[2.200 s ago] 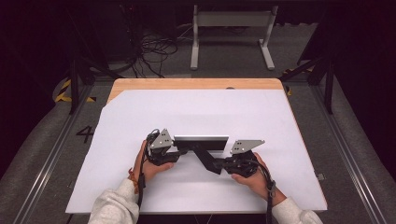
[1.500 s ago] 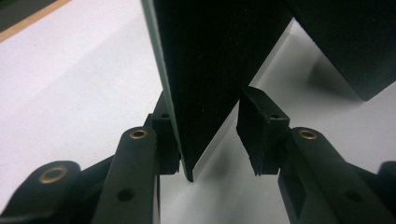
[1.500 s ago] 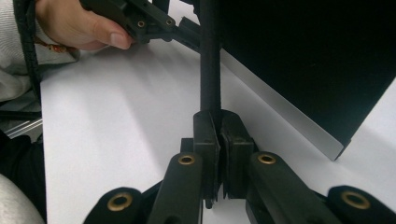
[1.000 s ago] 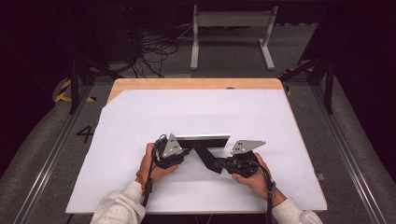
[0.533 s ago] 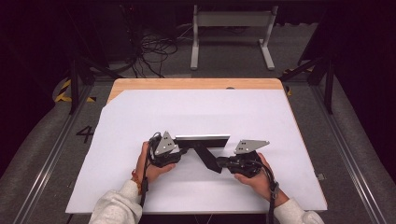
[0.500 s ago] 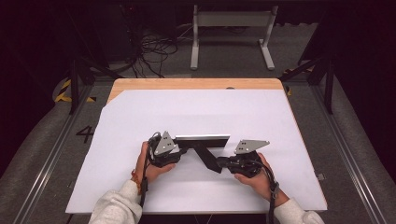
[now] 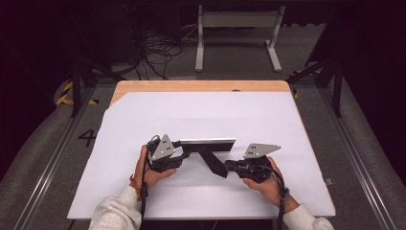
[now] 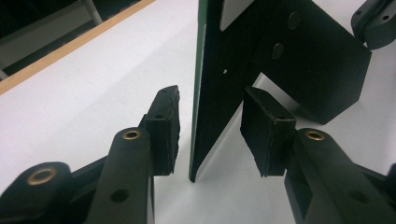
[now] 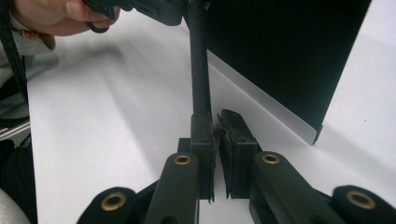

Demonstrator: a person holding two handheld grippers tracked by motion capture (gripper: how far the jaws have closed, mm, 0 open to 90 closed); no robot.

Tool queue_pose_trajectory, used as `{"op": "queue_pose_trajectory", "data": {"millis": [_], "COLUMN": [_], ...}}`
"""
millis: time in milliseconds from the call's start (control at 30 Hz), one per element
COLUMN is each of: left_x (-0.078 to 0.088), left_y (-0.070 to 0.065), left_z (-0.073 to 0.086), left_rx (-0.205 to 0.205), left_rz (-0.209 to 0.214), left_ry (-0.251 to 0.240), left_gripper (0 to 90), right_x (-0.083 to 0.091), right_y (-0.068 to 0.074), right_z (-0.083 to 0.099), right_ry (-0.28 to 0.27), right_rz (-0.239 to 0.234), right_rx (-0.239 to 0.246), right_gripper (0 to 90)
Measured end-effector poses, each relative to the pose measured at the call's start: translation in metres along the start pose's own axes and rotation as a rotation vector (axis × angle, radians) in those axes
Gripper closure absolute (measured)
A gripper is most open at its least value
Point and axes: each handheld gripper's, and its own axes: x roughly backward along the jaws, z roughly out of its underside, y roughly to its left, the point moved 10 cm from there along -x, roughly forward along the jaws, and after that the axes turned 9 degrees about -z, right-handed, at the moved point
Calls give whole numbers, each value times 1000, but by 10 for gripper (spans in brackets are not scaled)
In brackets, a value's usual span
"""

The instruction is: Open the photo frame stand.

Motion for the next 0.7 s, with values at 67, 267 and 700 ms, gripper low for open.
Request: {"op": "queue_pose_trajectory", "data": {"millis": [67,267,700], "left_x": [2,9,18], "left_y": [1,2,2], "left_z": [-1,-4,-7], "left_rx": [2,4,15], "left_rz": [-1,18,46], "left_ry": [-4,-15,-23], "left_gripper": [579,579,528], "right_x": [1,3,9], "right_y": [1,2,-4], "right_z": [0,-2,-8], "right_ry": [4,2,-9], "right_rz": [5,16,74], "right_rx": [11,25,61], "right_gripper": [848,854,880]}}
